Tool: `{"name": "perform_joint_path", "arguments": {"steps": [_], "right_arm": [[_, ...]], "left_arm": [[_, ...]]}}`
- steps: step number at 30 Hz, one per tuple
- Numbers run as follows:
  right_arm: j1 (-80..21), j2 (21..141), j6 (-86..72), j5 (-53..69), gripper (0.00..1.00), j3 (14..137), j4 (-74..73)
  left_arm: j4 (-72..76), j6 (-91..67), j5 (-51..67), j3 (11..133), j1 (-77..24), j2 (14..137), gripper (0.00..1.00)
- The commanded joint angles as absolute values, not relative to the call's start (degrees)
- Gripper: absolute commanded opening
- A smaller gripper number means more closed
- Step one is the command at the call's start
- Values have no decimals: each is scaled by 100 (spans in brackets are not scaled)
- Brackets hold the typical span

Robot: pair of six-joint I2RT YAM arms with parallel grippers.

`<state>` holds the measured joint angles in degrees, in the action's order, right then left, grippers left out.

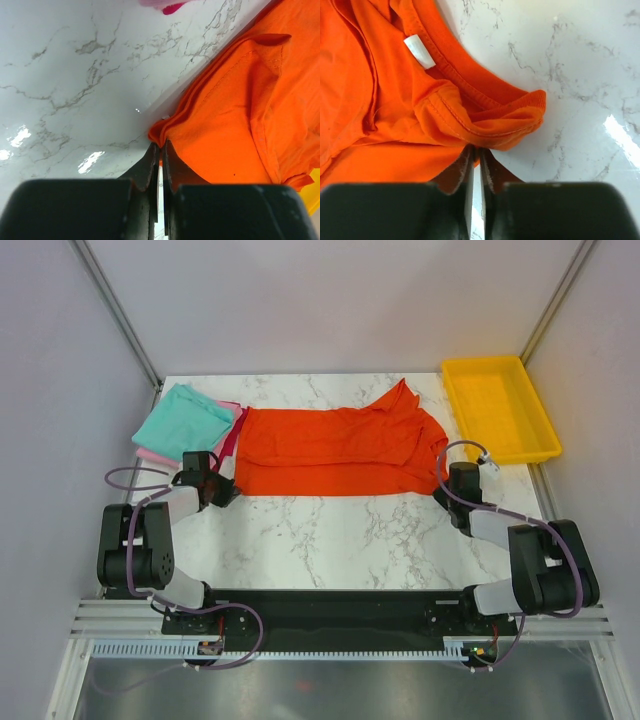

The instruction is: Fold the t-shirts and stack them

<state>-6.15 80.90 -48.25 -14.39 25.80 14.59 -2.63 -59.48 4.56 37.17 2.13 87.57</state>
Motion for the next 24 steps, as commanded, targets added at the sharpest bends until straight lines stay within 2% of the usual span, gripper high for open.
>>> {"name": "perform_joint_path", "arguments": {"steps": [1,7,17,24], "right_arm": [[-615,7779,-4799,-1714,12,2628,1336],[-615,7261,-4694,-1644,0,2619,950],[-624,5908,-4544,-2171,0,2461,53],[-624,5774,-4623,-2127,0,2346,-139]], "left_arm": [[-492,-5827,114,3665,202,8675,2],[-993,-5766,-113,3692,211,8157,2],[-1529,-5678,-386,3331,220,6840,2],[-1547,-5695,-360,3094,220,6592,2]]}}
